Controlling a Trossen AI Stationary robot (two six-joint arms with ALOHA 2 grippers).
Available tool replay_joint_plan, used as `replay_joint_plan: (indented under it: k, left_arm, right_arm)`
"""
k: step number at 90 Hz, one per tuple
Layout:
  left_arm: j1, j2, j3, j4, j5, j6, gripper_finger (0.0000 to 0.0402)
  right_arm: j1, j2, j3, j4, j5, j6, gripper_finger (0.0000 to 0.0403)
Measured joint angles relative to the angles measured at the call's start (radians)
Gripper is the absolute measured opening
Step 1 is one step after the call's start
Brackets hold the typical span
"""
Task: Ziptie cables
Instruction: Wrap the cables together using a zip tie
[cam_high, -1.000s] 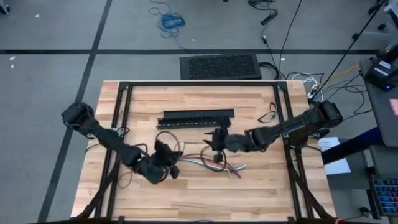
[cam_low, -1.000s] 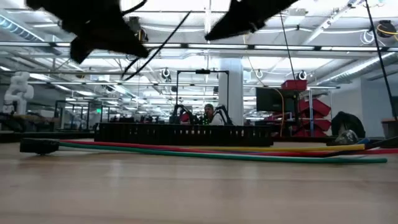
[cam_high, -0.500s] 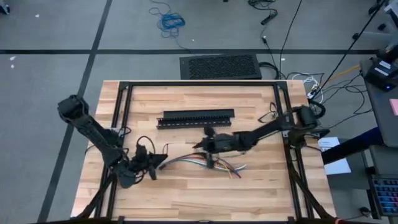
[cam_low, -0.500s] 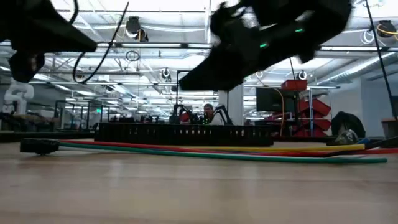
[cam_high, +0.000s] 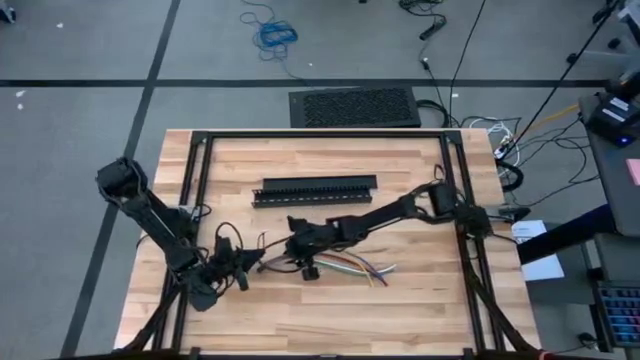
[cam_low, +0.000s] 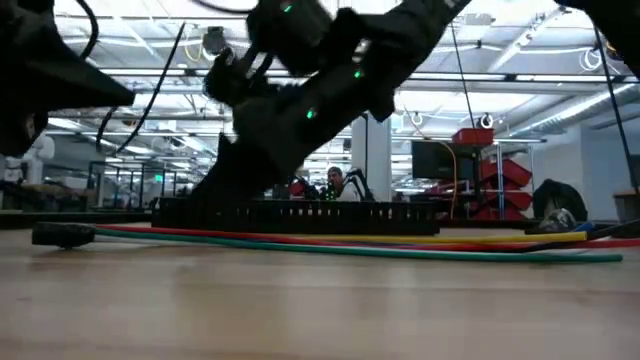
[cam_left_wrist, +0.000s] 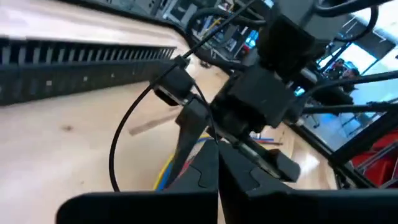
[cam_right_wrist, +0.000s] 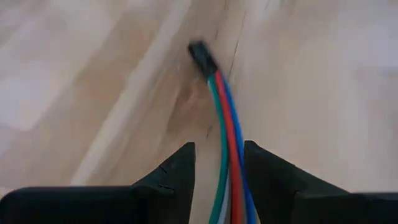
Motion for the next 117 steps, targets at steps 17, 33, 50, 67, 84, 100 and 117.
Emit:
replay_joint_plan:
  k: [17, 33, 50, 67, 84, 100, 117]
  left_arm:
    - [-0.019, 0.016, 0.000, 0.013, -0.003, -0.047, 0.0000]
    - [-0.016, 0.015, 0.000, 0.016, -0.042, -0.073, 0.0000]
    - [-0.015, 0.015, 0.000, 0.019, -0.071, -0.074, 0.0000]
    - [0.004, 0.015, 0.000, -0.005, -0.081, -0.160, 0.0000]
    - [0.038, 0.015, 0.000, -0.012, -0.068, -0.179, 0.0000]
    - [0.072, 0.015, 0.000, -0.023, -0.014, -0.172, 0.0000]
    - [0.089, 0.020, 0.000, -0.040, 0.014, -0.177, 0.0000]
  right_arm:
    - [-0.025, 0.018, 0.015, -0.066, 0.015, 0.009, 0.0122]
    - [-0.062, 0.011, 0.023, -0.202, -0.003, 0.019, 0.0035]
    - [-0.067, -0.013, 0.021, -0.291, 0.035, 0.012, 0.0009]
    - [-0.039, -0.103, 0.006, -0.407, 0.248, -0.006, 0.0006]
    - [-0.077, -0.180, 0.011, -0.385, 0.298, -0.022, 0.0006]
    - [-0.070, -0.184, 0.010, -0.373, 0.289, -0.037, 0.0006]
    - [-0.058, -0.185, 0.010, -0.356, 0.288, -0.037, 0.0003]
